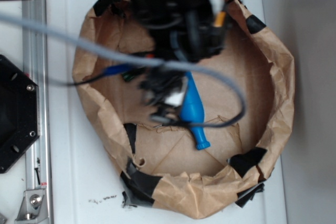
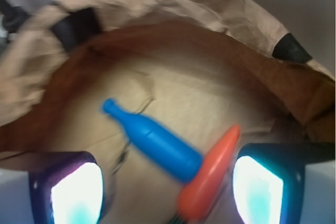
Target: Grab the blue bottle.
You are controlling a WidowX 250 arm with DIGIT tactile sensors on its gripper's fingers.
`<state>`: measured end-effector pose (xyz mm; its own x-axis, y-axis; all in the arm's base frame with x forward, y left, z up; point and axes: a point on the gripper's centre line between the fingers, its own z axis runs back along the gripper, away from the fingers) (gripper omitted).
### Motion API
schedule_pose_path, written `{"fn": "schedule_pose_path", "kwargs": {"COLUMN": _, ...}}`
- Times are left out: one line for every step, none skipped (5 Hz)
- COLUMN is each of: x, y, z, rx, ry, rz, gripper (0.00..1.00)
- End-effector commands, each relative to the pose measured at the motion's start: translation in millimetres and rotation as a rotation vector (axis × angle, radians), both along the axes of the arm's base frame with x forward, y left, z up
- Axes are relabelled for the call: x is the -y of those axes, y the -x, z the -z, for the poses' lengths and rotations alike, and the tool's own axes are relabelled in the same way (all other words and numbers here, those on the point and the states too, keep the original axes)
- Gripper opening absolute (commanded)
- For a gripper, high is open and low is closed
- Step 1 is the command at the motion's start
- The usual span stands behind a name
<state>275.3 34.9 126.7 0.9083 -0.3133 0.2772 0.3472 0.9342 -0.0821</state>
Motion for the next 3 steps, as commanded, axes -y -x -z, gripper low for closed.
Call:
{"fn": "schedule_pose_path", "kwargs": {"x": 49.6, "y": -2.9, "z": 84.6, "rx": -0.093, "ry": -0.132, "rz": 0.395, "gripper": 1.00}}
{"fn": "schedule_pose_path", "kwargs": {"x": 74.7, "y": 21.1, "z": 96.0, "rx": -0.107, "ry": -0.053, "rz": 0.606, "gripper": 1.00}}
{"fn": "schedule_pose_path", "kwargs": {"x": 73.3, "y": 15.4, "z": 92.4, "rx": -0.081, "ry": -0.064, "rz": 0.581, "gripper": 1.00}}
